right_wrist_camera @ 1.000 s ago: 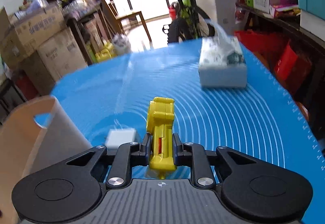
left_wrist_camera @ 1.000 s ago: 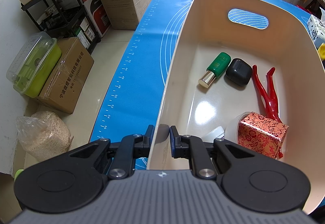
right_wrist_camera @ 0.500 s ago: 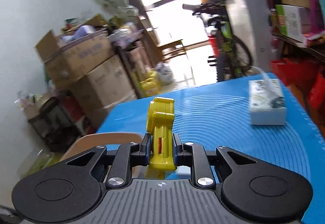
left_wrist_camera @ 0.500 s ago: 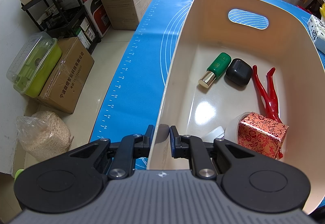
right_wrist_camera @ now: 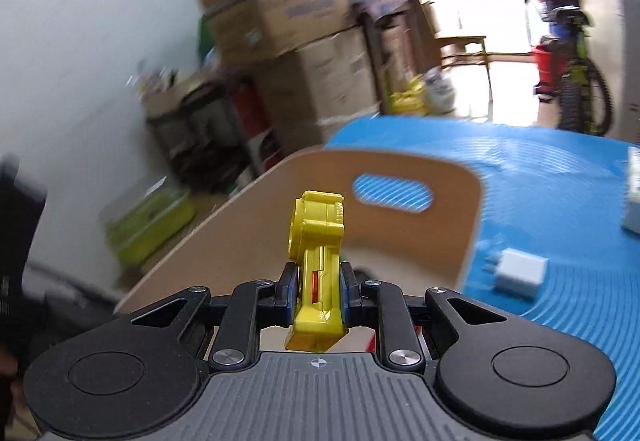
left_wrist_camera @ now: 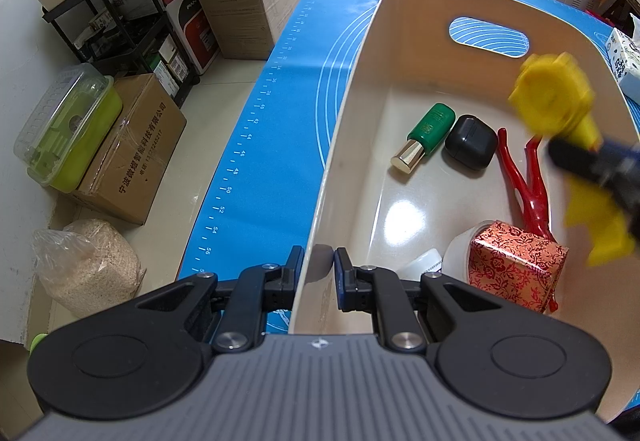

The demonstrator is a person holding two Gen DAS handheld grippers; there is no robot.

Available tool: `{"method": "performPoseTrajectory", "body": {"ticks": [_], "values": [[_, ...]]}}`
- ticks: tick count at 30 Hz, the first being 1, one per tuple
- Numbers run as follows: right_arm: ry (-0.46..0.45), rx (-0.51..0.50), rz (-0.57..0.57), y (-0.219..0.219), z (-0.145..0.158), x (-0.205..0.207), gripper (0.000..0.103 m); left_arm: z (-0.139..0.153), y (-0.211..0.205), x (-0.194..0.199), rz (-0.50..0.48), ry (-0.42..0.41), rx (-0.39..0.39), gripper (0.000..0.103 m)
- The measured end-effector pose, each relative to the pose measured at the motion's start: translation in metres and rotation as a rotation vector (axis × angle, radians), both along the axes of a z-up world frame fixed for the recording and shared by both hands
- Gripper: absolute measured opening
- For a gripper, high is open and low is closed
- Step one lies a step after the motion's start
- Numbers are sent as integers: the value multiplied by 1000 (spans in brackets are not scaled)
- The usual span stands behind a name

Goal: Organize rigid objects
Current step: 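Carry the yellow toy piece into the basket and open the right gripper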

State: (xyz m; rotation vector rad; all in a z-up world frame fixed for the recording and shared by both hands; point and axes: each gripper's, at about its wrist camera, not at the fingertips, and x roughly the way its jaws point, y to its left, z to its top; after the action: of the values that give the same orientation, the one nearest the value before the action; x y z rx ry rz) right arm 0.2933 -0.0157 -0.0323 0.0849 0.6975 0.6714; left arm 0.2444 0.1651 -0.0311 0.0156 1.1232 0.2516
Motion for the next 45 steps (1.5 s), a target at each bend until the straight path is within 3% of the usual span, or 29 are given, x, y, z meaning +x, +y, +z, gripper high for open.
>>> {"method": "performPoseTrajectory", "body": {"ticks": [5, 12, 19, 23, 25, 34, 40, 45], "values": [[33, -70, 88, 22, -13, -9, 30, 0, 0, 0, 1, 0, 0, 18], [55, -61, 112, 21, -13, -8, 31, 0, 0, 0, 1, 0, 0, 18], [51, -20, 99, 9, -6, -6, 54, 0, -1, 0, 1, 2, 3, 18], [43, 11, 86, 0, 0, -4, 61, -1, 1, 1, 2, 2, 3, 18], [33, 18, 67, -6, 4, -2, 65, -1, 1, 1, 2, 2, 3, 18], [-14, 48, -68, -56, 14, 27, 68, -1, 0, 2, 4, 5, 4, 19], [-53, 13, -168, -90, 12, 52, 69, -1, -2, 3, 3, 6, 7, 19], [-48, -62, -193, -104, -11, 77, 69, -3, -3, 4, 2, 9, 8, 19]]}}
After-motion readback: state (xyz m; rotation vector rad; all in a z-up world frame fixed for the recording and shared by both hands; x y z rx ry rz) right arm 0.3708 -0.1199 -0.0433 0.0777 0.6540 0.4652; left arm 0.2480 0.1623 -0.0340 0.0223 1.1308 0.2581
